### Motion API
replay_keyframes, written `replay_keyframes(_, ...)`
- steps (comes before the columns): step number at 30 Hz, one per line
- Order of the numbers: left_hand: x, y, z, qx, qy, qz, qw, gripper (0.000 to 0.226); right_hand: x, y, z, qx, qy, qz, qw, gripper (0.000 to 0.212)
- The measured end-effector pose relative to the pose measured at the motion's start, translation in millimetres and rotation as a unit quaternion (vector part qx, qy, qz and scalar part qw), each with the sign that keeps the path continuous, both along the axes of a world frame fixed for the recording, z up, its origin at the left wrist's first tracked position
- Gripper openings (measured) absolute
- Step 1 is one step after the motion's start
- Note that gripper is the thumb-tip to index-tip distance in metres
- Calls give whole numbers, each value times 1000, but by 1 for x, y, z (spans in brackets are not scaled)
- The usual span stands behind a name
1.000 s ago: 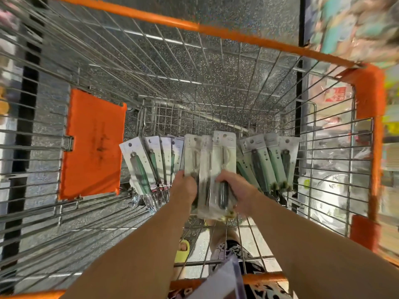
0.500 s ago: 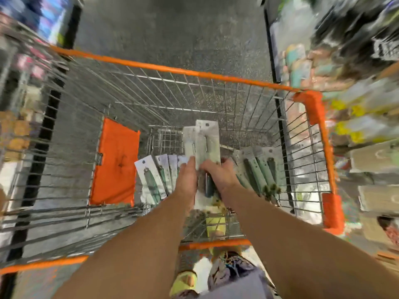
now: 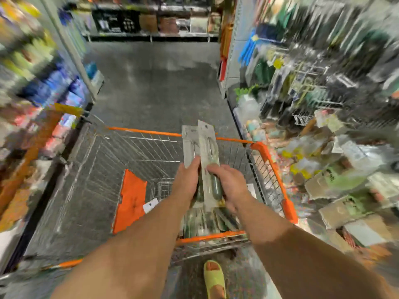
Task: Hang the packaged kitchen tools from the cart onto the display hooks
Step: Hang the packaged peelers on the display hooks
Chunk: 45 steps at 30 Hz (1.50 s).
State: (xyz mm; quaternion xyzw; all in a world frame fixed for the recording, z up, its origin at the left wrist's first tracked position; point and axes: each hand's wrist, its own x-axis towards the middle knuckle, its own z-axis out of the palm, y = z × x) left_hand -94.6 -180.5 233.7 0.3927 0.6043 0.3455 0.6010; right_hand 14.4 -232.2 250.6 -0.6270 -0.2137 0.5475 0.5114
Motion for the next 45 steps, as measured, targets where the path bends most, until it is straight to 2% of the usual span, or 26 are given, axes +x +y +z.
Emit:
replay_keyframes(1,1,-8,19,25,-5,-12,1000,57,-1,-8,14,17,2,-15,1000,47)
replay_keyframes(2,2,-14,29,39,-8,-23,999,56,0,-17,28,33,2,-31,999,47)
replay_keyframes(4,9,-28,51,69,-24,-49,996,68,4,-38,54,61,4,-58,996,35)
replay_keyframes(6,19,-45,68,86,-52,-79,992,57,14,-61,75,83,3,-81,993,28)
replay_keyframes(8,32,-66,87,96,-74,-104,987,46,27,-88,97,103,3,-110,989,35)
replay_keyframes(10,49,-90,108,126,-69,-143,979,43,39,-118,116,110,3,-133,985,45)
replay_keyframes(13,82,-123,129,174,-41,-194,965,47,57,-165,142,123,-19,-180,976,37)
replay_keyframes(16,118,-158,151,202,-35,-228,952,53,75,-207,168,146,-42,-237,960,42)
replay_keyframes(20,160,-210,181,219,-53,-285,932,36,97,-265,195,166,-93,-303,934,2)
replay_keyframes(25,201,-274,208,236,-71,-327,912,29,119,-333,224,171,-134,-372,902,11)
replay_keyframes(27,219,-305,219,254,-94,-348,897,35,128,-362,234,175,-145,-395,890,10)
replay_keyframes(29,231,-335,231,265,-120,-362,886,50,137,-389,243,176,-154,-422,876,7)
replay_keyframes(32,245,-377,249,235,-126,-386,883,61,151,-429,253,178,-166,-483,841,27)
replay_keyframes(36,259,-428,264,208,-129,-436,866,72,159,-479,263,174,-182,-513,821,24)
replay_keyframes(39,269,-460,270,184,-149,-460,856,87,161,-503,269,161,-212,-523,810,55)
replay_keyframes(40,272,-468,271,169,-161,-468,853,96,163,-510,269,159,-214,-529,805,58)
replay_keyframes(42,275,-480,273,138,-170,-486,846,112,168,-522,269,160,-204,-547,796,47)
replay_keyframes(45,275,-496,280,136,-190,-518,823,94,173,-539,271,181,-171,-568,784,30)
